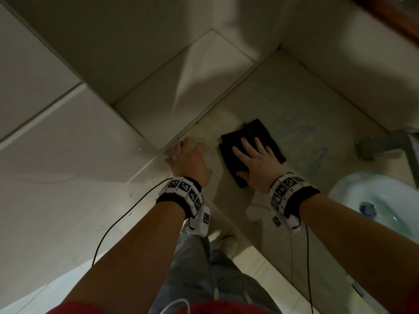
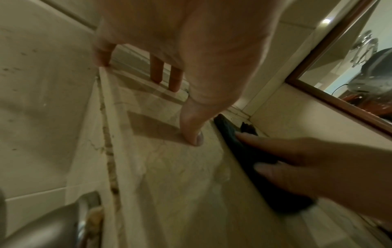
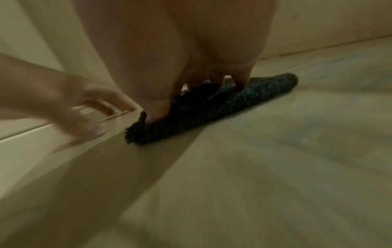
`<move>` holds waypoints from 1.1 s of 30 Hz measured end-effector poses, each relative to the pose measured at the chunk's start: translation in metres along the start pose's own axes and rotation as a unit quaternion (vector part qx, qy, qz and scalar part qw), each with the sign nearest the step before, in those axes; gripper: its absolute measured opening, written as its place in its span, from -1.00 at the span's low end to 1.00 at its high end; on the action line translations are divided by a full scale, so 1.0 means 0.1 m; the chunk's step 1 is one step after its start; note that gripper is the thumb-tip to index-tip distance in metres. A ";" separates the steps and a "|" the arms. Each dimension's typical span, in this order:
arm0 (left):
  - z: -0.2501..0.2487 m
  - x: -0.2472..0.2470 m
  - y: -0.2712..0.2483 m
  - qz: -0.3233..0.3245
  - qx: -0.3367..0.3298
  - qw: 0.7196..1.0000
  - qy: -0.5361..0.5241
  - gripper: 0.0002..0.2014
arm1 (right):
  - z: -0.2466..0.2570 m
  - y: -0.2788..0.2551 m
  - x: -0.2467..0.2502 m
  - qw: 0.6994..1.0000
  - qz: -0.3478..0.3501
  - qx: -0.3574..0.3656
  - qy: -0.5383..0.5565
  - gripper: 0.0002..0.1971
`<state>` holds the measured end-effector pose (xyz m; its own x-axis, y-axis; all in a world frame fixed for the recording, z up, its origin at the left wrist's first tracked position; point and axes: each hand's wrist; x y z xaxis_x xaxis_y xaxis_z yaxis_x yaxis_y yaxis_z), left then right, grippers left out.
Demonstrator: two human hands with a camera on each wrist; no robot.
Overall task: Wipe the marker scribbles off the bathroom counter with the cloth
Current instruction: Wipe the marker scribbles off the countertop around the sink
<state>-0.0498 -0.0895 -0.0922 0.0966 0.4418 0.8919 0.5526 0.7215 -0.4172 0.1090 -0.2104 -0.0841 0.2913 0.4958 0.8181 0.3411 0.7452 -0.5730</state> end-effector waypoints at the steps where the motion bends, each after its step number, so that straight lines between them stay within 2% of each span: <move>1: 0.00 -0.01 0.01 -0.002 -0.001 1.000 -0.002 -0.18 | 0.02 0.11 0.04 1.000 -0.007 -0.004 0.002 -0.27; 4: 0.01 -0.02 0.03 -0.007 -0.002 1.000 -0.013 -0.19 | 0.07 0.52 0.27 1.000 -0.022 -0.013 0.014 -0.28; 8: 0.02 -0.04 0.03 -0.008 -0.002 1.000 -0.005 -0.18 | 0.13 0.90 0.57 1.000 -0.006 -0.020 0.016 -0.28; 10: 0.03 -0.04 0.03 -0.008 -0.004 1.000 -0.004 -0.18 | 0.14 0.89 0.55 1.000 -0.010 -0.016 0.012 -0.29; 14: 0.03 -0.04 0.01 -0.007 -0.010 1.000 -0.011 -0.23 | 0.13 0.47 0.27 0.999 -0.033 0.035 -0.024 -0.29; 17: 0.01 -0.04 0.00 -0.020 -0.006 1.000 -0.014 -0.24 | 0.14 0.25 0.16 0.998 -0.015 0.053 -0.031 -0.29; 22: 0.02 -0.03 0.01 -0.013 -0.006 1.000 -0.019 -0.23 | 0.18 0.58 0.31 1.000 -0.024 0.018 0.003 -0.30; 26: 0.02 0.01 0.02 0.006 -0.005 1.000 -0.023 -0.19 | 0.20 0.88 0.57 1.000 0.000 -0.009 0.014 -0.30; 29: 0.01 0.00 0.01 0.000 -0.004 1.000 -0.014 -0.18 | 0.16 0.65 0.39 0.999 -0.024 -0.014 0.023 -0.31; 33: 0.01 -0.01 0.00 -0.001 0.003 1.000 -0.009 -0.17 | 0.00 -0.02 -0.04 0.999 -0.041 -0.009 0.025 -0.31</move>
<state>-0.0501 -0.0896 -0.0937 0.0805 0.4491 0.8899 0.5485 0.7255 -0.4157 0.1074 -0.2142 -0.0863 0.3049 0.4100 0.8596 0.3818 0.7743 -0.5047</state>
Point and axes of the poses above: each hand's wrist, its own y-axis towards the middle knuckle, its own x-axis out of the back of the hand, z = x × y, and after that the axes turned 4 degrees about -x, right-handed
